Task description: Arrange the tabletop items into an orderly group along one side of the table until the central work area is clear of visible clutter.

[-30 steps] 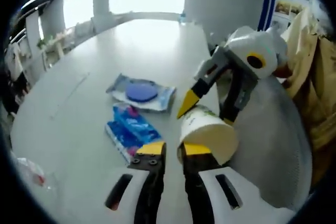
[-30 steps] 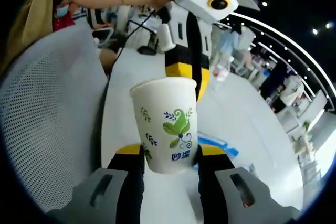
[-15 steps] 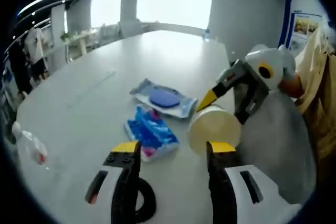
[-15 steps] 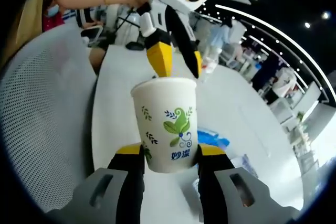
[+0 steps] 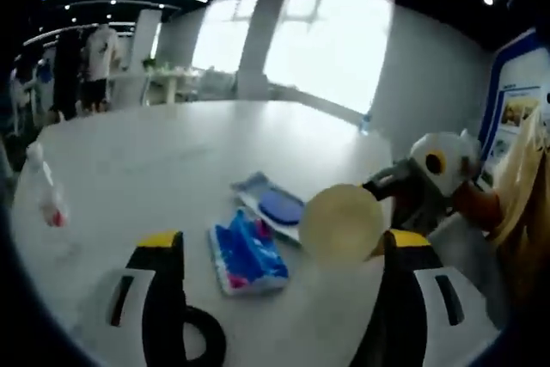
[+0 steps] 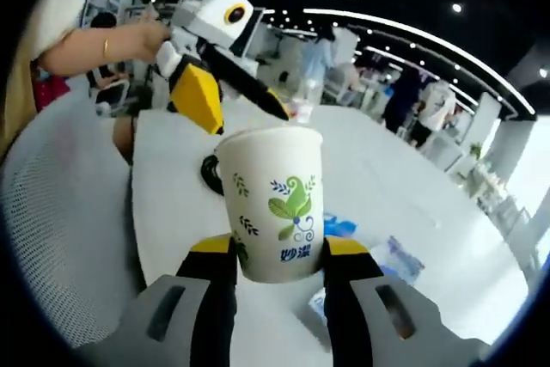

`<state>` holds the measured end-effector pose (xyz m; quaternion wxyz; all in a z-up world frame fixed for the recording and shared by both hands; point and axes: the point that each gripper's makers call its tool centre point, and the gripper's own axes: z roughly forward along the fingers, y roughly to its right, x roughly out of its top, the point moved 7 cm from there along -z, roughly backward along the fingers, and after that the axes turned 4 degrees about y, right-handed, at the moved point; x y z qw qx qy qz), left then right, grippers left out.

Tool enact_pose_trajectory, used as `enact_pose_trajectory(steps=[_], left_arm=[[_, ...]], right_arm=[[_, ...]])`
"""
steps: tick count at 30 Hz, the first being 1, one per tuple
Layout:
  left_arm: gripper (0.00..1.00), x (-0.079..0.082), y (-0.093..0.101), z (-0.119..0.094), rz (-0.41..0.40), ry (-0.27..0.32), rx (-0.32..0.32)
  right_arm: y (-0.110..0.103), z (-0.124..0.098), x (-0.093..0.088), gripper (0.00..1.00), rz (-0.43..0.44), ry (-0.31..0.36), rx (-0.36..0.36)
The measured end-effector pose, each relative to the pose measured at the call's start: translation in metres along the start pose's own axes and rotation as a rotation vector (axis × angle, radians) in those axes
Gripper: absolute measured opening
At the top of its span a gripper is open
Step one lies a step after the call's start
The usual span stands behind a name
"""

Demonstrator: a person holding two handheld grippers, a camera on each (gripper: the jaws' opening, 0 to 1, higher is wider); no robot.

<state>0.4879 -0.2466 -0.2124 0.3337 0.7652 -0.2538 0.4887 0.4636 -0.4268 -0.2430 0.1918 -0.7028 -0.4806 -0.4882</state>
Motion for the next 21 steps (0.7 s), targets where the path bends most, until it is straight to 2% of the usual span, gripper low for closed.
enact_pose_trajectory(steps=[2,5,7,12,16,21], left_arm=[[0.99,-0.001,0.001,0.001,-0.003,0.012,0.011],[0.99,-0.001,0.002,0.003,-0.007,0.032,0.016],[0.99,-0.001,0.004,0.004,-0.016,0.053,0.028],[0.99,0.004,0.008,0.008,-0.042,0.111,0.051],[0.96,0.01,0.015,0.01,-0.081,0.156,0.045],[0.92,0.015,0.02,0.011,-0.14,0.202,0.034]], right_arm=[[0.001,0.0,0.0,0.39,0.042,0.007,0.001],[0.003,-0.001,0.002,0.39,0.127,0.042,0.003],[0.004,-0.002,0.007,0.39,0.215,0.094,0.019],[0.008,-0.003,0.013,0.39,0.355,0.158,0.022],[0.01,-0.002,0.019,0.39,0.423,0.195,0.021],[0.008,0.001,0.023,0.39,0.448,0.209,0.032]])
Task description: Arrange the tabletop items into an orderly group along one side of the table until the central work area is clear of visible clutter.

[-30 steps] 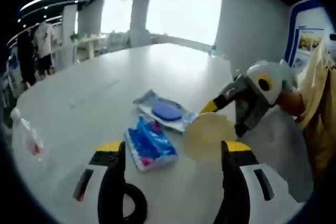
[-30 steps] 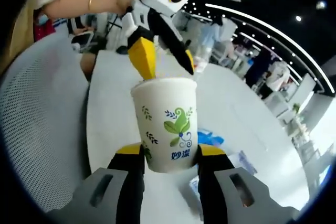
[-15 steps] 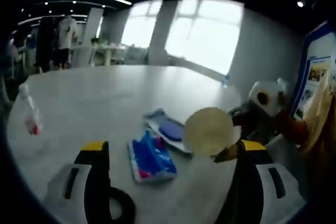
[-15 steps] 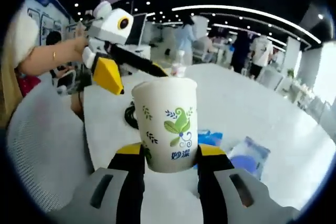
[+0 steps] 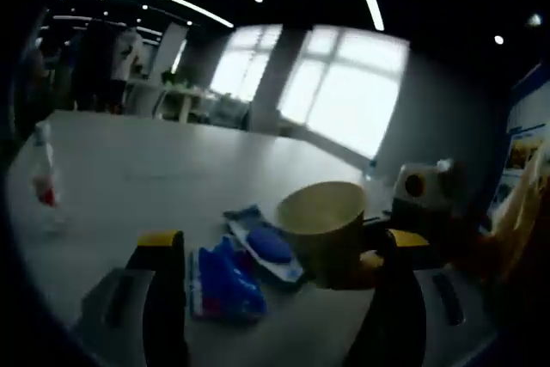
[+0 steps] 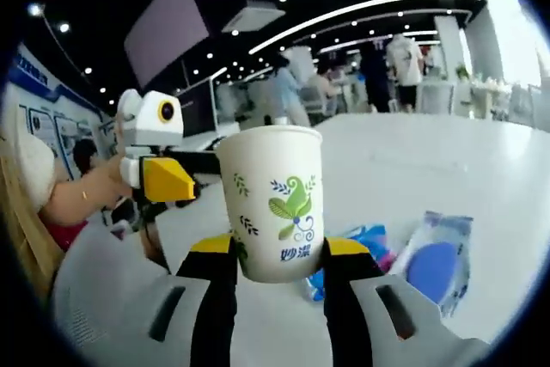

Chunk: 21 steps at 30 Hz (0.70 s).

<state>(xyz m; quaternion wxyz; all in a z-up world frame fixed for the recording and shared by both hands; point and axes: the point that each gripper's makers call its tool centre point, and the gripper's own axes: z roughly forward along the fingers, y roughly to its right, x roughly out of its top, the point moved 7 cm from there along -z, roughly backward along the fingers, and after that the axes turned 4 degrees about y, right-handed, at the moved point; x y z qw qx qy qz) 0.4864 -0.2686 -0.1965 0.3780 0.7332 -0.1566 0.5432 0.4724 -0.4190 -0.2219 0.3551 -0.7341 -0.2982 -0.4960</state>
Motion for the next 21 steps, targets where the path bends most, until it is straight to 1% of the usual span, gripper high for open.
enact_pose_trajectory(steps=[1,3,6,8,11,14,18,21], left_arm=[[0.9,0.0,0.001,0.0,-0.011,0.006,-0.004],[0.84,0.001,0.004,0.001,-0.021,0.009,-0.008],[0.81,-0.001,0.009,0.003,-0.051,0.005,-0.031],[0.74,-0.001,0.013,0.003,-0.068,0.005,-0.049],[0.67,-0.001,0.016,0.005,-0.077,0.008,-0.063],[0.59,-0.001,0.021,0.005,-0.111,0.007,-0.088],[0.5,-0.001,0.025,0.006,-0.125,0.009,-0.106],[0.44,-0.002,0.026,0.007,-0.129,-0.004,-0.111]], right_arm=[[-0.001,0.001,0.001,0.39,0.014,0.008,0.004],[-0.003,0.002,0.002,0.39,0.016,0.016,0.009],[-0.006,0.004,0.005,0.39,0.012,0.035,0.02],[-0.008,0.005,0.006,0.39,0.008,0.039,0.027],[-0.01,0.006,0.007,0.39,0.003,0.052,0.034],[-0.011,0.007,0.009,0.39,-0.003,0.07,0.037],[-0.012,0.007,0.009,0.39,-0.02,0.069,0.038],[-0.012,0.007,0.008,0.39,-0.024,0.069,0.036]])
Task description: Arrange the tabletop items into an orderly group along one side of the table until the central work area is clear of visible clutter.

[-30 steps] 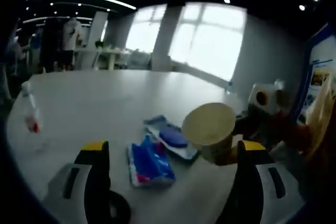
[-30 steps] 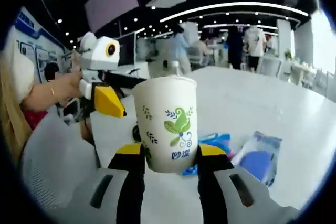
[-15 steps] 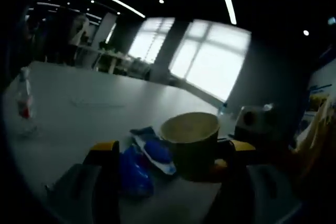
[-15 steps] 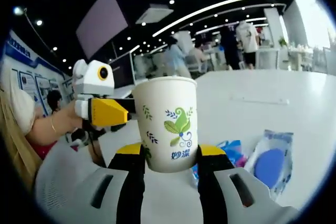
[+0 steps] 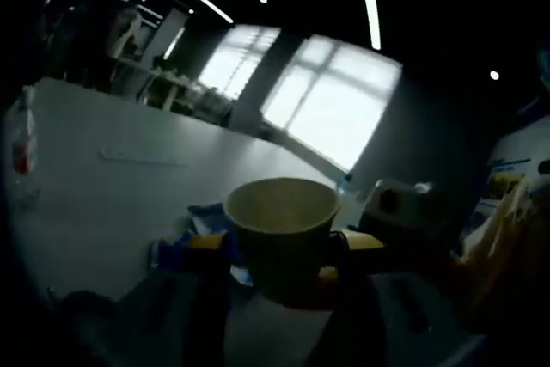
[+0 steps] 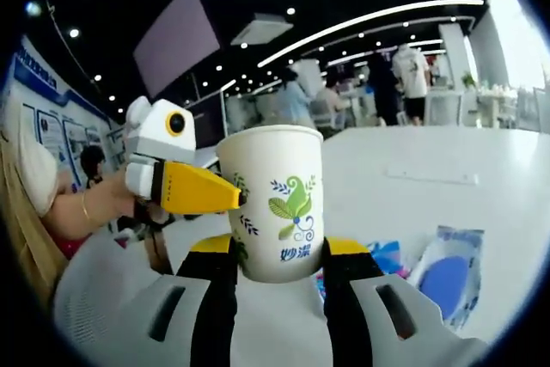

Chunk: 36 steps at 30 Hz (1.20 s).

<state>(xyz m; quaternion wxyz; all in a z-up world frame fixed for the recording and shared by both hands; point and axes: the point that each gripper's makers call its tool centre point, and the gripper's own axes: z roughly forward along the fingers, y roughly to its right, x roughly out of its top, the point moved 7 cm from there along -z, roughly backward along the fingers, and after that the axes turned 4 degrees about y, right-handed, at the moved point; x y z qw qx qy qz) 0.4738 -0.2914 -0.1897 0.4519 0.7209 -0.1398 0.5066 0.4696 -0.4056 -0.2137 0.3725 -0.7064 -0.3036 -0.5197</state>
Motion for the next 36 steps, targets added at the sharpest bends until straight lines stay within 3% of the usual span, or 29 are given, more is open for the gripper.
enact_pose_trajectory(steps=[2,15,24,29,34,36], left_arm=[[0.4,-0.001,0.0,0.0,0.044,-0.009,0.006],[0.39,-0.003,-0.001,-0.003,0.049,-0.028,0.002],[0.38,0.001,0.003,0.0,0.185,-0.056,0.024],[0.38,0.01,0.0,-0.003,0.258,-0.046,0.069],[0.38,0.025,-0.015,-0.011,0.362,-0.015,0.189],[0.38,0.028,-0.02,-0.014,0.365,-0.011,0.219]], right_arm=[[0.0,0.0,0.0,0.39,-0.005,0.0,-0.002],[-0.001,0.002,-0.001,0.39,-0.071,-0.017,0.009],[0.0,0.004,-0.003,0.4,-0.157,-0.046,-0.016],[0.005,0.002,-0.004,0.56,-0.168,-0.057,-0.052],[0.01,0.001,-0.004,0.71,-0.149,-0.06,-0.089],[0.013,0.0,-0.006,0.79,-0.138,-0.068,-0.104]])
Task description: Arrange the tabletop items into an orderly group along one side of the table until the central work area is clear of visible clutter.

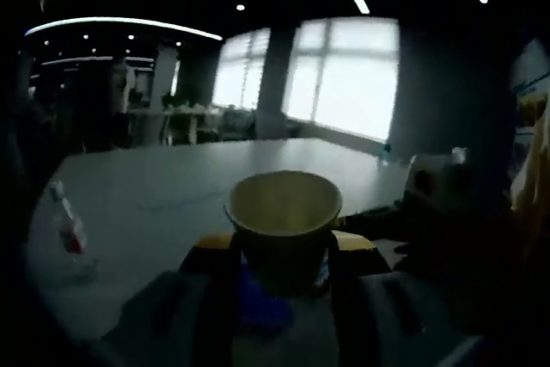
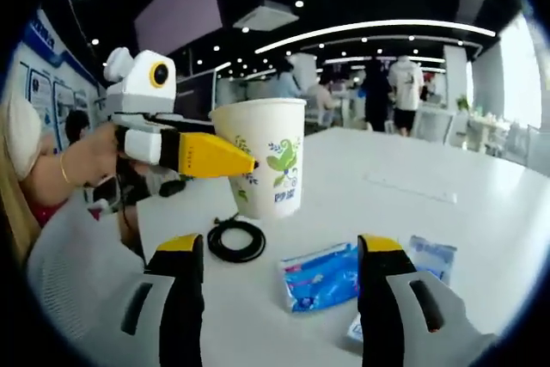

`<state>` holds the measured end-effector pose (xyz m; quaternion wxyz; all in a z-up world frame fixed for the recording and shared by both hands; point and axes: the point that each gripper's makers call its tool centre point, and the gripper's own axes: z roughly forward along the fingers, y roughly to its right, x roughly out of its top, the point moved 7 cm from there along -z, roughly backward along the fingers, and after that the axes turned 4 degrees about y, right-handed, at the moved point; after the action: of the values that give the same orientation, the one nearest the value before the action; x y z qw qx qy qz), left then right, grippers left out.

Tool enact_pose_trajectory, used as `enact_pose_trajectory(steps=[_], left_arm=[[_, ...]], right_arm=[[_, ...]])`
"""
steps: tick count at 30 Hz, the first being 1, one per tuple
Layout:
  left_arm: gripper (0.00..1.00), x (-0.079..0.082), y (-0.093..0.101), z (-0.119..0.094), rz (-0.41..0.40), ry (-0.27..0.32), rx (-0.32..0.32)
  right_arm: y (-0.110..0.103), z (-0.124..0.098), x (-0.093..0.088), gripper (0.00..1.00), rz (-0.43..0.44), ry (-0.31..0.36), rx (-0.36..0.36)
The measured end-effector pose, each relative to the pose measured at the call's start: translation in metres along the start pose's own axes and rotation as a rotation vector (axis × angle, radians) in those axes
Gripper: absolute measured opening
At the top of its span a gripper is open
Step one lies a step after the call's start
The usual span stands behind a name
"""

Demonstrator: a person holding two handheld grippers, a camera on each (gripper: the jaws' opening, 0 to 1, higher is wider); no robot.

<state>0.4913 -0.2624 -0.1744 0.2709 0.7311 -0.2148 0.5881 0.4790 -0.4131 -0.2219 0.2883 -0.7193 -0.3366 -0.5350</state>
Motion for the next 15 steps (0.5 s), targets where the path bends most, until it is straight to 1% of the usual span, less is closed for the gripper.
enact_pose_trajectory(steps=[2,4,5,6,7,11,14,15], left_arm=[[0.38,0.002,-0.007,-0.001,0.001,0.009,0.024],[0.38,0.002,-0.014,-0.001,0.001,0.008,0.051],[0.38,0.002,-0.02,-0.001,0.013,0.005,0.071],[0.38,0.002,-0.022,-0.001,0.016,0.004,0.076],[0.38,0.001,-0.027,-0.001,0.023,0.007,0.1],[0.38,0.0,-0.043,0.002,0.049,-0.003,0.145],[0.38,0.0,-0.056,0.004,0.074,-0.002,0.195],[0.38,0.0,-0.06,0.005,0.085,-0.004,0.223]], right_arm=[[0.003,-0.001,-0.001,0.84,0.002,-0.004,-0.017],[0.006,-0.002,0.0,0.87,0.006,-0.003,-0.033],[0.007,-0.003,0.0,0.88,0.011,-0.002,-0.038],[0.008,-0.003,0.0,0.9,0.014,0.0,-0.042],[0.009,-0.003,0.0,0.92,0.015,-0.001,-0.045],[0.013,-0.005,-0.001,0.95,0.02,-0.004,-0.067],[0.016,-0.006,-0.002,0.97,0.024,-0.009,-0.077],[0.017,-0.006,-0.003,0.98,0.024,-0.011,-0.08]])
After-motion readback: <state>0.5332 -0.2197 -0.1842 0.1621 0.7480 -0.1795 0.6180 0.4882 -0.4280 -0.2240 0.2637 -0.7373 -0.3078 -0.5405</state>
